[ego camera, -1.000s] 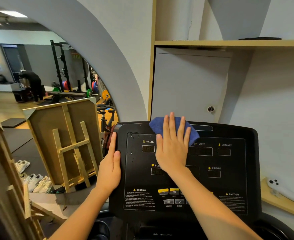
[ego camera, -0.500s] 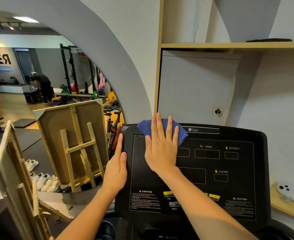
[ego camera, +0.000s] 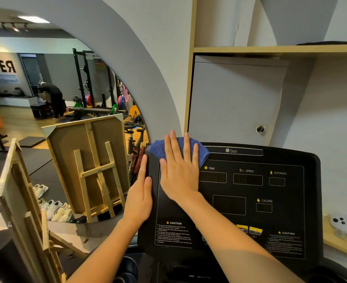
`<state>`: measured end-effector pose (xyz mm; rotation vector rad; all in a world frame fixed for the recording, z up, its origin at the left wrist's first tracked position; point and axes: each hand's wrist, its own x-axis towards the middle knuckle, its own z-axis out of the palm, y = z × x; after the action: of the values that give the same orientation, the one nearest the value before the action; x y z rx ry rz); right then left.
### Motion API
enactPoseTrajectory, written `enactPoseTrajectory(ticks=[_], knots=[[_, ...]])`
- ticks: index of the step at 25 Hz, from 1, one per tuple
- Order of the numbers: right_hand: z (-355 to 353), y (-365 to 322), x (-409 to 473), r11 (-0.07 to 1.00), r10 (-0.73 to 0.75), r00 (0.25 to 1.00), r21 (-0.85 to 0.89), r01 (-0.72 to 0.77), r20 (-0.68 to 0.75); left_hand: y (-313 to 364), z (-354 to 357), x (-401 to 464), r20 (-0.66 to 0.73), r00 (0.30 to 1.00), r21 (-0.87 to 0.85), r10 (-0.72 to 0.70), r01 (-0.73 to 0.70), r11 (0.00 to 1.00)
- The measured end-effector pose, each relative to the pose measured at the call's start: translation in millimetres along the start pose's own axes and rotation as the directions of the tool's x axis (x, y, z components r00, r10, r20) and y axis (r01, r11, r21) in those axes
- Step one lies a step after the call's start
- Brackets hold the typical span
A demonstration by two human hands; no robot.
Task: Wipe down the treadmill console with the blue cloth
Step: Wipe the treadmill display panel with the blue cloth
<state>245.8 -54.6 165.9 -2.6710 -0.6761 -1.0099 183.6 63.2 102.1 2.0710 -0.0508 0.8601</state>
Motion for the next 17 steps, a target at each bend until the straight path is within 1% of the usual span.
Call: enactPoseTrajectory(ticks=[5, 12, 17], knots=[[2, -7, 0, 0.999, -0.038, 0.999, 0.012, 0.038, 0.000, -6, -1, -3, -0.016, 1.000, -0.048, -0.025, 0.024, 0.999], [3, -14, -5, 0.994, -0.104, 0.995, 0.028, 0.104, 0.004, -16, -14, -10, -0.112, 0.989, -0.016, -0.091, 0.090, 0.996], [4, -19, -13, 0.989, -0.142, 0.989, 0.042, 0.141, 0.030, -15, -27, -9, -0.149, 0.984, -0.032, -0.098, 0.095, 0.995]])
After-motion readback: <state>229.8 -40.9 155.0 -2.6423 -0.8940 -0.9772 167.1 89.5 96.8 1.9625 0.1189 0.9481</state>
